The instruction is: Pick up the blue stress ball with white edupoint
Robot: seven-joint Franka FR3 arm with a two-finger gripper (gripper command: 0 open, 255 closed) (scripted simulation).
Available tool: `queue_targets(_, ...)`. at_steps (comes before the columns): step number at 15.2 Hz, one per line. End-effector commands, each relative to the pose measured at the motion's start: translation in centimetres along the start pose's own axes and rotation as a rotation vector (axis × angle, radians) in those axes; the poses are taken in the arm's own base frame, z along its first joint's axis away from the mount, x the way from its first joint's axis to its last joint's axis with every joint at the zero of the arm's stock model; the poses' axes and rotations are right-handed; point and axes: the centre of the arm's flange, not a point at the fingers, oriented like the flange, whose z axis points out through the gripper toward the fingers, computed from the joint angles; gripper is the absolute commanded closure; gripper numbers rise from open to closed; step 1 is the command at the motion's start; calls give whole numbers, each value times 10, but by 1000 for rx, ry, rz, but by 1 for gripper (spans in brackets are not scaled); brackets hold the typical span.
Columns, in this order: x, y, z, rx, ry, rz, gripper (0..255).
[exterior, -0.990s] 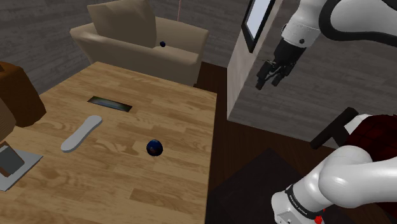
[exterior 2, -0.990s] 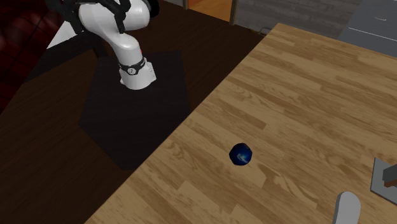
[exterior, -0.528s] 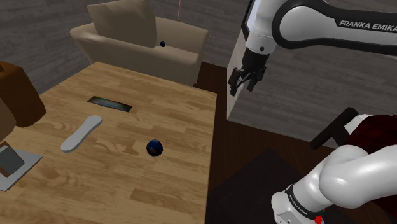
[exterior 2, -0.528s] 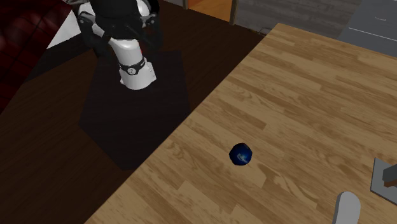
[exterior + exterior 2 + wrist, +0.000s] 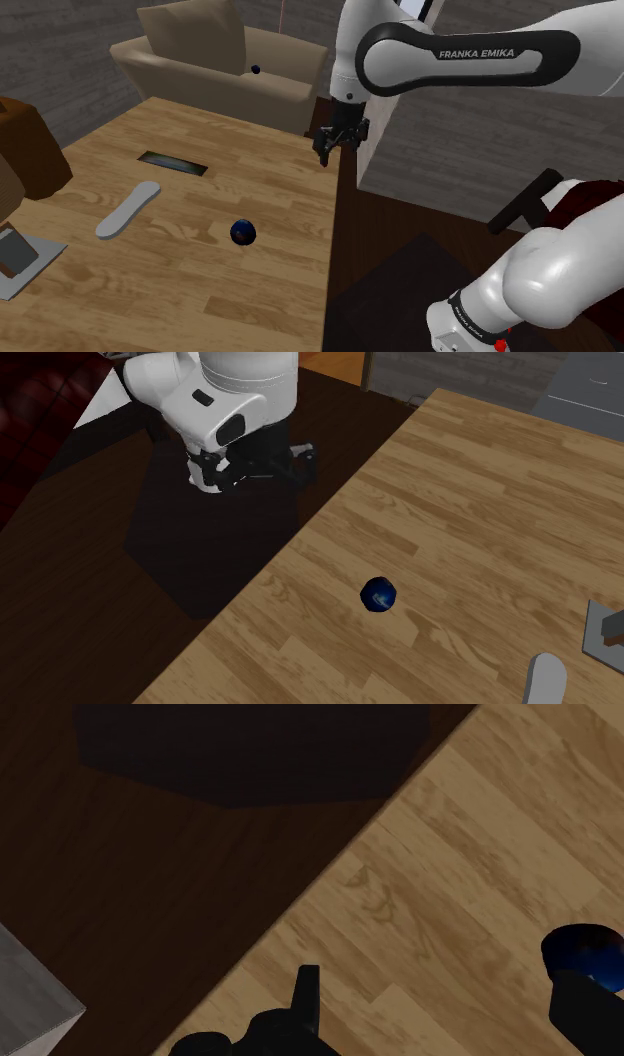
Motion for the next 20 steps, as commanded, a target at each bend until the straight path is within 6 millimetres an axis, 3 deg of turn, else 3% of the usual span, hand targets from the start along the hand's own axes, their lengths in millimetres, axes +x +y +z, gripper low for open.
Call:
queue_targets(1, 14, -22, 16, -8, -23, -8, 0)
queue_targets(20, 136, -211, 175, -87, -237, -78, 0)
